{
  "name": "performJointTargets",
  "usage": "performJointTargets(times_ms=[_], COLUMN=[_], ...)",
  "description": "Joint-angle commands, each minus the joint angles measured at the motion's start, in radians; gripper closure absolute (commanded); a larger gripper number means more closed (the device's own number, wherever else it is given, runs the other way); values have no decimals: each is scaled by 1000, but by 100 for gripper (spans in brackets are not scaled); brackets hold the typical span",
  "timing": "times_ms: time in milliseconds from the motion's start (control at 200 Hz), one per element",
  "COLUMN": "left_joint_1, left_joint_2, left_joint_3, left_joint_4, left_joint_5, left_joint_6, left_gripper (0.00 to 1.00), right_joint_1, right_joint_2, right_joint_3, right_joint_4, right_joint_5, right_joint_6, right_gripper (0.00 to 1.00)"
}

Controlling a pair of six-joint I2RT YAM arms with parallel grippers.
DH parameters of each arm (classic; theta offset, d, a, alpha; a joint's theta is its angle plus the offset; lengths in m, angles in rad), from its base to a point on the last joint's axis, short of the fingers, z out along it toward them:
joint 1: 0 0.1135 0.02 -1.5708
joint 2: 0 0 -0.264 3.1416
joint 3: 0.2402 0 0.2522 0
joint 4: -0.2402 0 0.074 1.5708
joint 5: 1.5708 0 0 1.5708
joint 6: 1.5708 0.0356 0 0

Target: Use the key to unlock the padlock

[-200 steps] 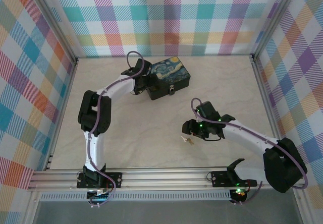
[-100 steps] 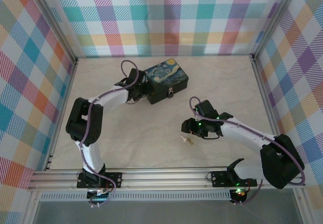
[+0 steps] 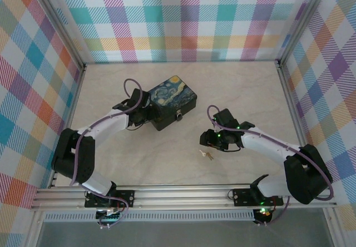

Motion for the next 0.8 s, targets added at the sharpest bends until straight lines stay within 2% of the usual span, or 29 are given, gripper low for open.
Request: performJointTargets(times_ms=[0,310,425,630,795], left_joint_1=[31,26,-48,-201,-256], left_joint_2=[-29,-135,-144,-143,-149], left_joint_3=[-69,83,120,84,70], left_joint_4=[-171,-315,-353,-329,-313], left_joint_5=[-32,-46,-56,-75,-87], left_joint_6=[41,72,68,-16,-42], left_gripper=[21,15,14,14,13], right_joint_1=[0,13,28,42,78], right_joint_2=[1,51,83,116,145], right_joint_3=[-28,-36,-17,17,53], right_joint_4=[-34,-7,-19,-66,-109], right_joint_5=[-20,-19,8,63,97], right_joint_6=[-27,-29,-43,-63,-89], right_gripper=[53,59,60,60,59])
